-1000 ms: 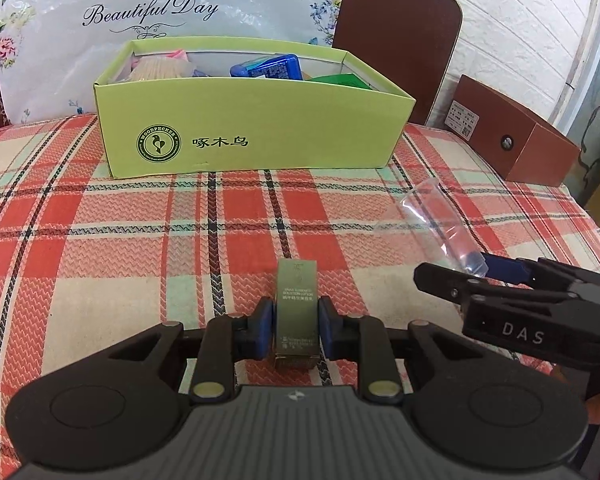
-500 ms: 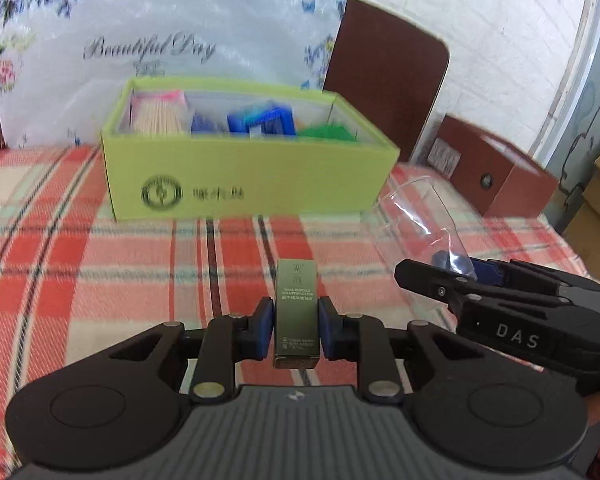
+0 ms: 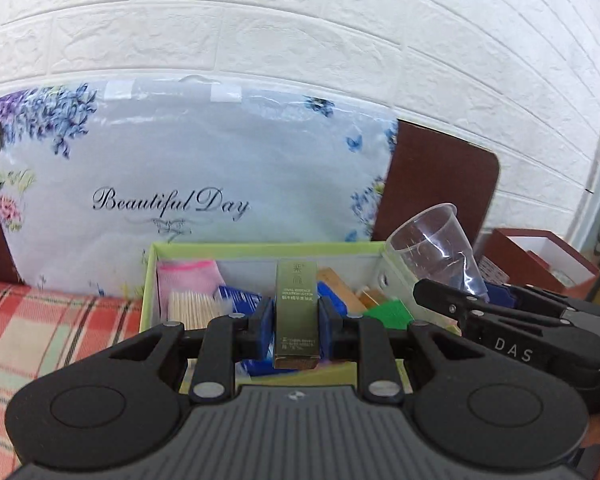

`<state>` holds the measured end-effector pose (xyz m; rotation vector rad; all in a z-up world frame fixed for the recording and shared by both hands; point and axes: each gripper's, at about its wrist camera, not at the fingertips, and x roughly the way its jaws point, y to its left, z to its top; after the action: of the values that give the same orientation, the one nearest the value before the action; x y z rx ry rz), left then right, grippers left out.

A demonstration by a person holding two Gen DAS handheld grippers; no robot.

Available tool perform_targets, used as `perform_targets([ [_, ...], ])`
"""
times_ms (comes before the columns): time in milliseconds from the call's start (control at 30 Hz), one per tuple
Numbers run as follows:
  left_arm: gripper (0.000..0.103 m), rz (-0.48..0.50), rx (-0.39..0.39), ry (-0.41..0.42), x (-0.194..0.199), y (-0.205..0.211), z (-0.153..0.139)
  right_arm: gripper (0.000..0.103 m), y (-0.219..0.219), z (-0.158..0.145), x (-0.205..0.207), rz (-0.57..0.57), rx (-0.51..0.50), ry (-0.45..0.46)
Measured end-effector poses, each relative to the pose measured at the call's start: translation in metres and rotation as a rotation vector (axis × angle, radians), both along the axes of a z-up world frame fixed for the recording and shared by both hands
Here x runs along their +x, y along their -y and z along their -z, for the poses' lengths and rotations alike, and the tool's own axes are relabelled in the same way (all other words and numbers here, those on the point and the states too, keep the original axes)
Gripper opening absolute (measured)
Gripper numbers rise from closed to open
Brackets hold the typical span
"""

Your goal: Organize objects

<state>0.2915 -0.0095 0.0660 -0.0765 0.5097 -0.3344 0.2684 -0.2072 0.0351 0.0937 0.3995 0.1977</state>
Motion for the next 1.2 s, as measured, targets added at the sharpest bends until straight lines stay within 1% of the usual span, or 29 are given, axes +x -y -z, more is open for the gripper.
perform_targets([
  [167,0.024,-0.035,-0.004,-0.013,0.033,-0.003,0.008,0.046,-0.003,0.009,0.04,0.011,0.001,-0.005],
  [267,0.026,-0.063,0.011,0.007,0.047,-0.004,0.017,0.049,-0.007,0.018,0.058,0.004,-0.005,-0.009],
  [300,0.045,-0.07,0.023,0.011,0.049,-0.004,0.021,0.059,-0.009,0.023,0.063,-0.01,-0.012,-0.014],
  [333,0.061,-0.083,0.049,-0.007,0.053,-0.005,0.026,0.069,-0.011,0.028,0.066,-0.018,-0.028,-0.031],
  [367,0.076,-0.113,0.072,-0.019,0.053,-0.006,0.03,0.087,-0.014,0.033,0.067,-0.014,-0.049,-0.043],
  [400,0.078,-0.134,0.074,-0.014,0.05,-0.01,0.033,0.091,-0.015,0.038,0.063,-0.007,-0.073,-0.038],
  [433,0.078,-0.139,0.056,-0.006,0.046,-0.016,0.036,0.093,-0.015,0.042,0.057,-0.005,-0.092,-0.023],
  [500,0.079,-0.135,0.018,-0.018,0.04,-0.025,0.04,0.103,-0.014,0.047,0.042,0.007,-0.118,0.012],
  [567,0.079,-0.144,0.0,-0.019,0.031,-0.03,0.04,0.103,-0.013,0.049,0.029,0.018,-0.13,0.036],
  [700,0.079,-0.156,0.004,0.03,0.004,-0.033,0.028,0.103,-0.009,0.041,0.004,0.03,-0.122,0.035],
  [767,0.082,-0.152,0.019,0.05,-0.015,-0.031,0.019,0.103,-0.006,0.033,-0.01,0.047,-0.107,0.023],
  [833,0.083,-0.146,0.032,0.06,-0.036,-0.031,0.011,0.103,-0.005,0.025,-0.026,0.066,-0.099,-0.006],
  [967,0.089,-0.157,0.084,0.025,-0.08,-0.026,-0.002,0.103,-0.004,0.011,-0.064,0.065,-0.116,-0.064],
  [1033,0.096,-0.169,0.095,-0.006,-0.103,-0.024,-0.003,0.103,-0.005,0.008,-0.084,0.065,-0.134,-0.089],
  [1200,0.097,-0.17,0.109,-0.022,-0.153,-0.02,0.007,0.103,-0.008,0.01,-0.135,0.069,-0.138,-0.119],
])
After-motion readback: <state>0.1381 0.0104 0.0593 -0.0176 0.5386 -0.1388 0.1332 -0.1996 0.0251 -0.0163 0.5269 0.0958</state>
